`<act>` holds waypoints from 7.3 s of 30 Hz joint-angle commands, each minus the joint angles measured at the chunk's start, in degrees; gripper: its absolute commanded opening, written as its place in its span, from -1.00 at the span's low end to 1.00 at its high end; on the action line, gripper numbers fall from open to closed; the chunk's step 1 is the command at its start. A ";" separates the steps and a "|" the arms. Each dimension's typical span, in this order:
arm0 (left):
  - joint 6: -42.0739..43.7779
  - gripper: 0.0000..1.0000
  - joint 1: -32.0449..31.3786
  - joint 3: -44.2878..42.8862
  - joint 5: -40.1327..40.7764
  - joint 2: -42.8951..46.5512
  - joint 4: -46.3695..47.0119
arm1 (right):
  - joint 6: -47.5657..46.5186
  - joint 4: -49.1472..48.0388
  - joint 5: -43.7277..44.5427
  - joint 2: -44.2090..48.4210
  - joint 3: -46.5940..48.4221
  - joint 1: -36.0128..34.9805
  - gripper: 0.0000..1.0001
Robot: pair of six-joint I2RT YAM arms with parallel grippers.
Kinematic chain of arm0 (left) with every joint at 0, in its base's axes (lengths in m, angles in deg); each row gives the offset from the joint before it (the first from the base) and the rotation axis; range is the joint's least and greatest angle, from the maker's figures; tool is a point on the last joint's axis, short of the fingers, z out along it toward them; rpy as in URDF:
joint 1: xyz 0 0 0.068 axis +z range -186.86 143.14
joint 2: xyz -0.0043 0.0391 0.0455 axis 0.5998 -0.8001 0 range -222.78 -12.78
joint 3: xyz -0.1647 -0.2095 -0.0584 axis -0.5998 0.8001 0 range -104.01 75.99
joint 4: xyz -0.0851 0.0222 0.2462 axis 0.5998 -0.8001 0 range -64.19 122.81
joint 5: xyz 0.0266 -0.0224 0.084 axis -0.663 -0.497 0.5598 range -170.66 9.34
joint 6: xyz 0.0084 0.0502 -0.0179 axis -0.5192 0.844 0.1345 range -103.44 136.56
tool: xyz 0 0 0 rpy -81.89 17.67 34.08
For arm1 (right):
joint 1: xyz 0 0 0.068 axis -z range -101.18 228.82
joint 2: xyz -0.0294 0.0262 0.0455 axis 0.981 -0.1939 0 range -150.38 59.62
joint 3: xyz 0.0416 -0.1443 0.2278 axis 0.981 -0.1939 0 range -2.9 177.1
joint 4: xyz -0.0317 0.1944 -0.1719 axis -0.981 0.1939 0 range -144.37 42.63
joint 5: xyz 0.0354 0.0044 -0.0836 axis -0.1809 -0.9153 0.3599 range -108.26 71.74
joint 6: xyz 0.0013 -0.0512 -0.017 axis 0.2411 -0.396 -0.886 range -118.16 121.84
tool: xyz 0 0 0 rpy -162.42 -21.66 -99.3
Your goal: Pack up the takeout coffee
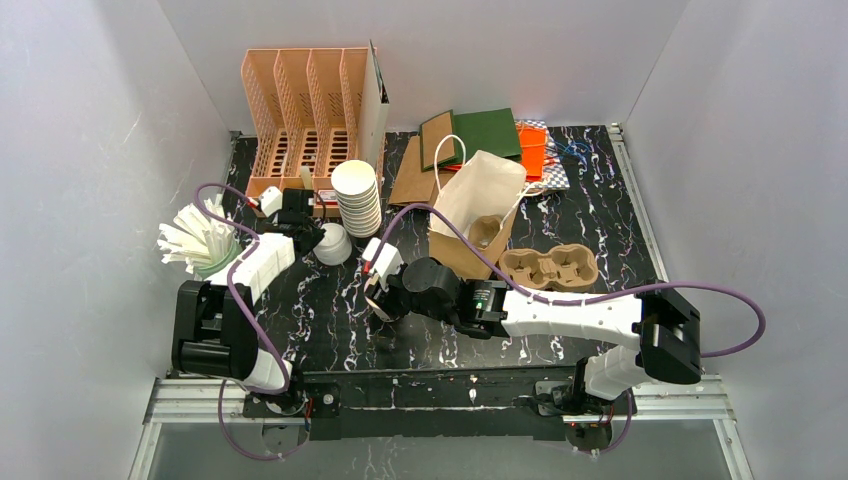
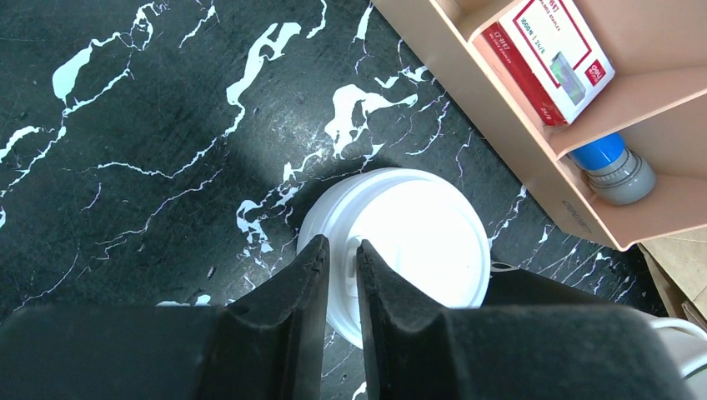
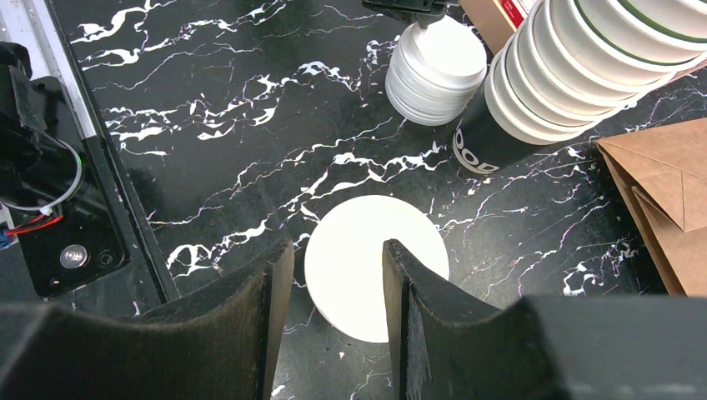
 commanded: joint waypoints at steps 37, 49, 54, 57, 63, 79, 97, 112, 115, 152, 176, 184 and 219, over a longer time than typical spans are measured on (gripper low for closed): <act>0.75 -1.00 -0.19 -1.86 0.76 9.53 -5.98 | 0.02 -0.35 1.19 1.18 2.04 -0.28 0.06; -0.76 -1.00 -0.18 -0.89 0.04 8.93 -5.68 | 9.45 -11.34 12.90 -11.23 8.21 -0.28 0.25; -0.65 -1.00 -0.12 -1.58 -0.58 8.48 -6.50 | 10.98 -22.75 21.26 -18.12 7.82 -0.24 0.29; -0.35 -1.00 -0.10 -2.07 -0.82 8.19 -7.03 | 12.20 -34.34 26.03 -21.22 5.07 -0.13 0.31; 0.03 -1.00 0.05 -2.55 -1.17 7.30 -7.49 | 19.69 -41.07 27.56 -27.39 6.51 1.24 0.02; 2.60 -1.00 1.94 -3.98 -1.99 6.77 -8.44 | 37.36 -44.20 20.59 -31.01 4.97 6.22 -0.22; 3.96 -1.00 3.03 -5.45 -4.12 6.46 -9.12 | 8.88 -44.56 18.12 -24.60 1.36 3.61 -0.32; 5.62 -1.00 3.79 -9.32 -5.79 3.95 -12.91 | -40.26 -57.09 -3.15 -29.00 -2.43 2.70 -0.97; 5.66 -1.00 3.92 -9.66 -6.11 3.80 -13.02 | -43.09 -54.03 -7.22 -30.43 -0.58 3.31 -0.97; 7.09 -1.00 -2.20 -2.85 -17.70 33.25 -21.34 | 5.29 27.79 -1.38 -10.34 29.97 10.04 -0.97; -1.47 -1.00 -43.23 0.57 10.12 28.44 -15.34 | 14.81 49.65 -2.93 -7.27 39.12 10.21 -0.17; 2.09 -1.00 -49.13 -0.42 16.46 25.20 -14.31 | 17.57 48.03 -5.40 -3.04 32.11 10.12 -0.11; 1.33 -0.94 -49.35 0.63 15.59 21.39 -14.80 | 24.52 42.06 1.09 -7.91 19.79 10.09 -0.02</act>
